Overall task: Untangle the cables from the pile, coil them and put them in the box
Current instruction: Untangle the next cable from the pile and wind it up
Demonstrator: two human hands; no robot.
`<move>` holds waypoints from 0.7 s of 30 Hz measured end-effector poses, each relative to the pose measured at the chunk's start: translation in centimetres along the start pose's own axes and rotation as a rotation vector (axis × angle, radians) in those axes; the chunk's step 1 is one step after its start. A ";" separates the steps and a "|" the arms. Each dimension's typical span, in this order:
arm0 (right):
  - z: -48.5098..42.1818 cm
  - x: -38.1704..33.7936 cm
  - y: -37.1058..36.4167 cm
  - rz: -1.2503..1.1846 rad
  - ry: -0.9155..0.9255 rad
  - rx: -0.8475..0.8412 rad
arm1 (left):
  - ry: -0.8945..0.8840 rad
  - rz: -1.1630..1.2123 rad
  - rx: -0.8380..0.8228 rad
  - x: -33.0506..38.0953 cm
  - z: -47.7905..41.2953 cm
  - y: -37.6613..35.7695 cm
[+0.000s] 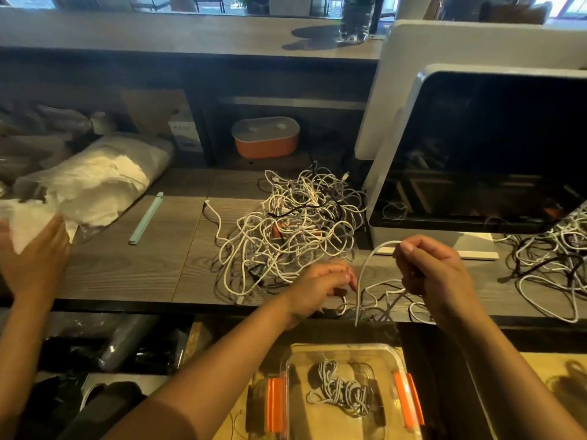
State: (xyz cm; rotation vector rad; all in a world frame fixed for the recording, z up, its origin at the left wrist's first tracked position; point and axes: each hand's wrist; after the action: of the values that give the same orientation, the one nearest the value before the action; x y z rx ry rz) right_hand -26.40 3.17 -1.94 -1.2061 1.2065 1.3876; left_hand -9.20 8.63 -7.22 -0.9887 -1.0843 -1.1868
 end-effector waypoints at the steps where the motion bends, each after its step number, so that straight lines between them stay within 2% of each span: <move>1: 0.0 0.1 0.1 -0.003 -0.009 0.003 | -0.010 0.069 -0.030 -0.1 0.1 0.1; 6: 0.0 0.6 -0.3 -0.005 -0.035 0.028 | 0.029 0.353 -0.237 0.0 0.6 0.2; 12: -0.2 0.7 -0.4 0.014 -0.022 0.059 | 0.011 -0.088 -0.038 0.5 0.4 -0.4; 16: -0.7 0.5 0.3 -0.004 -0.019 0.127 | 0.056 -0.104 -0.047 0.1 0.6 0.1; 18: -1.1 0.8 0.6 0.063 0.011 0.112 | 0.075 0.082 -0.015 0.2 0.9 -0.1; 20: -1.4 1.7 0.6 0.206 0.004 0.044 | 0.108 0.485 0.048 0.6 0.9 -0.3; 21: -1.5 2.2 0.4 0.336 -0.017 -0.048 | 0.104 0.671 0.100 1.0 0.7 -0.3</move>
State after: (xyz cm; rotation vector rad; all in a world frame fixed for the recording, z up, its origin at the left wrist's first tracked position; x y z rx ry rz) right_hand -26.90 1.69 -4.18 -1.0541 1.4176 1.6758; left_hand -9.51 9.03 -6.10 -1.0816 -0.6381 -0.6202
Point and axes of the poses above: each hand's wrist, its own z-axis away from the middle knuckle, its own y-axis out of the back of the hand, x = y × z, and after that the axes turned 15 degrees about x, right-handed
